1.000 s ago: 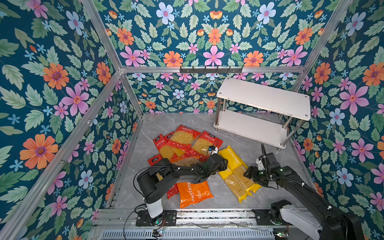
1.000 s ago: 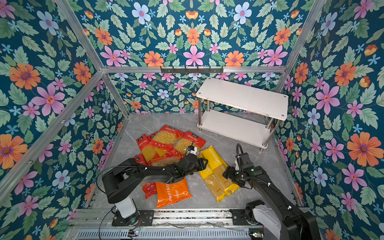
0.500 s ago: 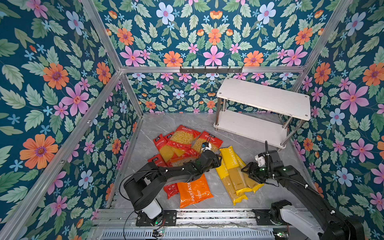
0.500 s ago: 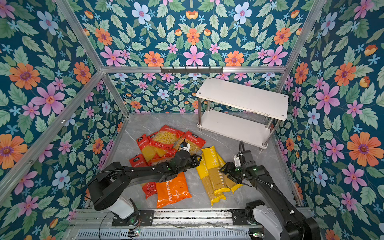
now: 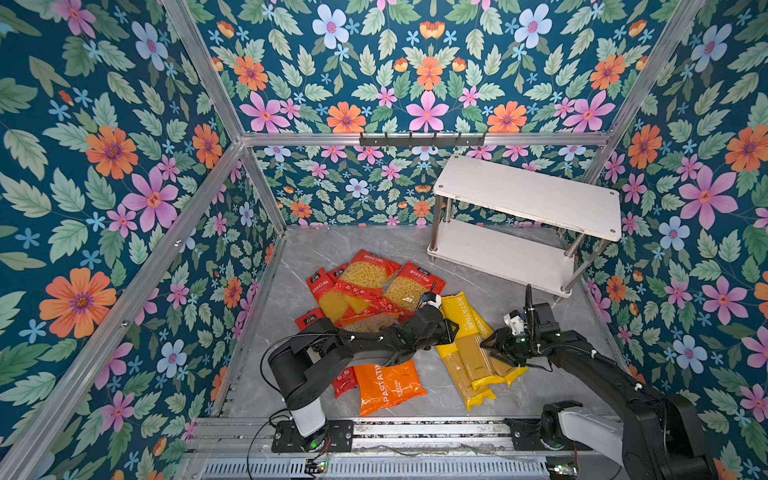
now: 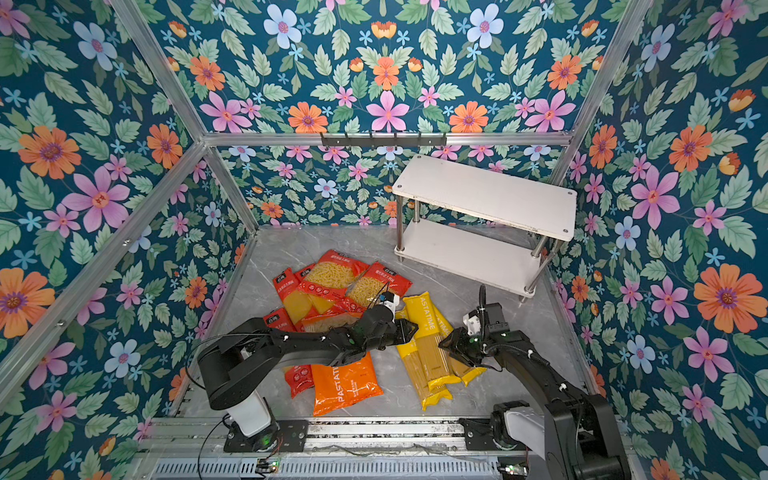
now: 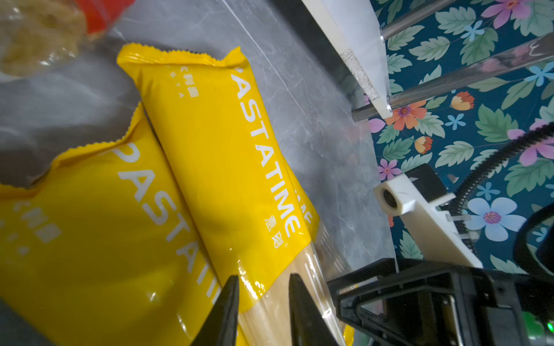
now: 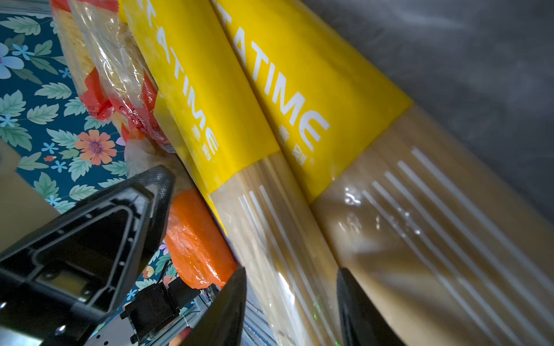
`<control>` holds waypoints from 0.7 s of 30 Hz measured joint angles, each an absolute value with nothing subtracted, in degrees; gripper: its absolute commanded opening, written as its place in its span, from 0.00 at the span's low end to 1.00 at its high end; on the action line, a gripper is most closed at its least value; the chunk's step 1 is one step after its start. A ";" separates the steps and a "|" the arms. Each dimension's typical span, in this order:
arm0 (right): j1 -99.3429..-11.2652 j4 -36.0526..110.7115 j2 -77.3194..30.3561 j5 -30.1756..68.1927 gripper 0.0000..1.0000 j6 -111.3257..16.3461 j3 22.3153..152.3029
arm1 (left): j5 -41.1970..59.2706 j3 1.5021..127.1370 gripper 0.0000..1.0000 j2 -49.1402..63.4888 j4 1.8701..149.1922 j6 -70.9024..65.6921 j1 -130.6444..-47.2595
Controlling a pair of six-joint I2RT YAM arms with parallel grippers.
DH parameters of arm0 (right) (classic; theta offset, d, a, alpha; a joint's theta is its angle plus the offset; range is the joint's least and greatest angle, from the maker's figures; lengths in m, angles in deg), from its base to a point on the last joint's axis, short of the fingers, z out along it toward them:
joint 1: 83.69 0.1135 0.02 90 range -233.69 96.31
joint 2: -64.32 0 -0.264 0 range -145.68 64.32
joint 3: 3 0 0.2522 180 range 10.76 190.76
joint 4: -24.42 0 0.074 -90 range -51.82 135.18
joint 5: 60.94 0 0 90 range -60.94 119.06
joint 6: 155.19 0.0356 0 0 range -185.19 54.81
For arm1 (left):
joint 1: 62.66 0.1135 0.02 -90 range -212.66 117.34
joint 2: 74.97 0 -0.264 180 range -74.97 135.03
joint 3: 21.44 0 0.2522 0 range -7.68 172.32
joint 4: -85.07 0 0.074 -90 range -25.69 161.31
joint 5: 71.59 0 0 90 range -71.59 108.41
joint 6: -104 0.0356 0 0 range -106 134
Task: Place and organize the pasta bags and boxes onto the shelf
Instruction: 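Grasp one yellow spaghetti pack with the right gripper and lift it upright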
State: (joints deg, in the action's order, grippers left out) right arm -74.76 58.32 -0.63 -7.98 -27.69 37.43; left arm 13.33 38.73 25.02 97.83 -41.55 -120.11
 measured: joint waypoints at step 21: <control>-69.67 31.28 -6.33 -17.42 0.37 -21.60 28.30 | 7.01 33.77 0.13 27.16 106.07 -44.30 -116.24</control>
